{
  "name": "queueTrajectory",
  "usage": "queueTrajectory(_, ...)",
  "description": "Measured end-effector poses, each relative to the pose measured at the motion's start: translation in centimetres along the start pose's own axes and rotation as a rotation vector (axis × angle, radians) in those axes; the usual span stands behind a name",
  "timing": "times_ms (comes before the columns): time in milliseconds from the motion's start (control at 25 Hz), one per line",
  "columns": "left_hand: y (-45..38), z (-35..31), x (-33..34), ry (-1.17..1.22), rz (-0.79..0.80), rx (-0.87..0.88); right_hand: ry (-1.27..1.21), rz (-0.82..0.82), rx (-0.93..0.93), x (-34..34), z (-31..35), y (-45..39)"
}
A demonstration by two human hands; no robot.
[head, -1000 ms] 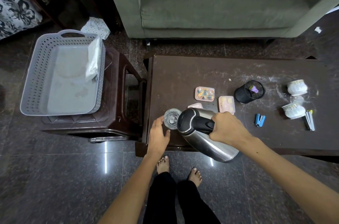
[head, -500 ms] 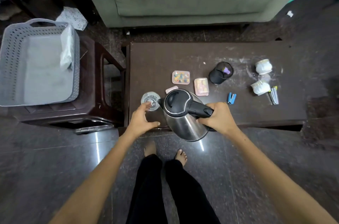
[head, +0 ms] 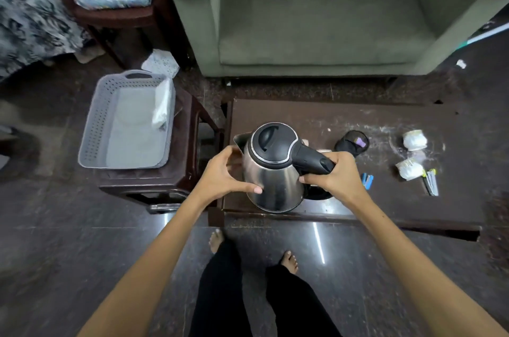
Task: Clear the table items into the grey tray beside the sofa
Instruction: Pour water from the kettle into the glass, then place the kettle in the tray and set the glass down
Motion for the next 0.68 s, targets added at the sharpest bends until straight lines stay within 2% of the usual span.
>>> queueTrajectory(320,-1.8,-1.0,-18.6,0.05,-0.15,0.031,-0.063,0.089,-0.1,12.2,10.5,-11.0)
queueTrajectory(480,-3.4,0.6,-29.4,0.06,-0.179,0.02,-0.084,0.134,-0.145,21.0,15.3,-17.3)
queueTrajectory(680,-6.1,3.7,-39.6,0.025,-0.258,0.018,-0.129,0.179,-0.187,31.0,18.5,-23.8)
Point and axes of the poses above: each hand's wrist, its own y-axis away from the middle knuckle, its own x-axis out of the palm, z = x × y, the point moved 10 cm from there along -y, towards the middle knuckle, and after that the axes turned 6 degrees about -x, right-handed, at the moved point
